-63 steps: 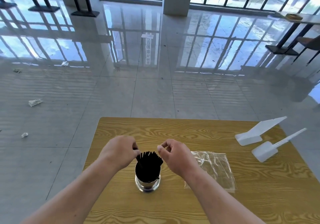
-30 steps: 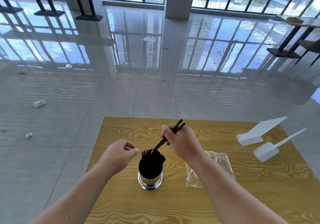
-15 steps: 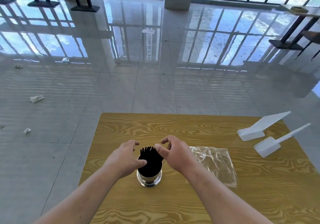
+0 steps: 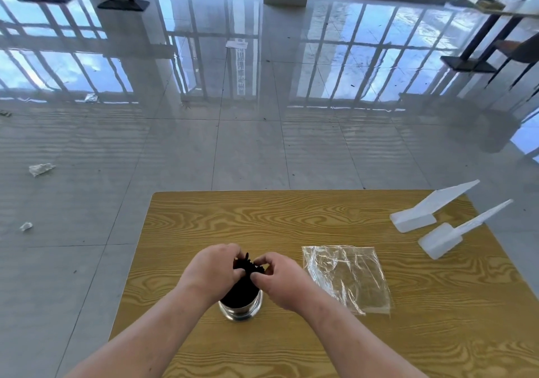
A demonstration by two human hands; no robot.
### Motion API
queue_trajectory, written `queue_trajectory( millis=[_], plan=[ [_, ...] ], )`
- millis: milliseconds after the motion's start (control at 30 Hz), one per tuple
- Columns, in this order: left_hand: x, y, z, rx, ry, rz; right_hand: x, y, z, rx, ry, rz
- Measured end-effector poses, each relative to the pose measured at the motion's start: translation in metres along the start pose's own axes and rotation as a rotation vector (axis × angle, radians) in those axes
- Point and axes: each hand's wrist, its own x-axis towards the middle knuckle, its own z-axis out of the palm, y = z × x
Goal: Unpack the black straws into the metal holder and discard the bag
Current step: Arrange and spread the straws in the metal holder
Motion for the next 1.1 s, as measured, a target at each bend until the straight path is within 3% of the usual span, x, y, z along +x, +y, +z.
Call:
queue_trajectory(
  millis=[500,667,767,867,967,1033,1100],
  plan=[
    [-0.020,0.015,-0.085,0.053,0.206,0.076,-0.026,-0.029,-0.027,0.143,0.262,-0.141],
    [-0.032,0.017,-0.145,-0.172,0.394,0.005,-0.029,-0.045,-0.034,0.208,0.417,-0.141],
    [-0.038,0.009,-0.165,-0.427,0.552,-0.011,-0.027,-0.049,-0.035,0.229,0.462,-0.138],
    [-0.041,-0.002,-0.160,-0.790,0.600,-0.069,-0.027,-0.055,-0.032,0.246,0.247,-0.151],
    [-0.040,-0.009,-0.135,-1.167,0.467,-0.155,-0.032,-0.070,-0.027,0.364,-0.112,-0.147],
    [-0.039,-0.013,-0.113,-1.267,0.374,-0.222,-0.034,-0.081,-0.026,0.584,-0.222,-0.139],
    [-0.040,-0.017,-0.091,-1.281,0.290,-0.262,-0.035,-0.090,-0.029,0.880,-0.212,-0.101]
  ],
)
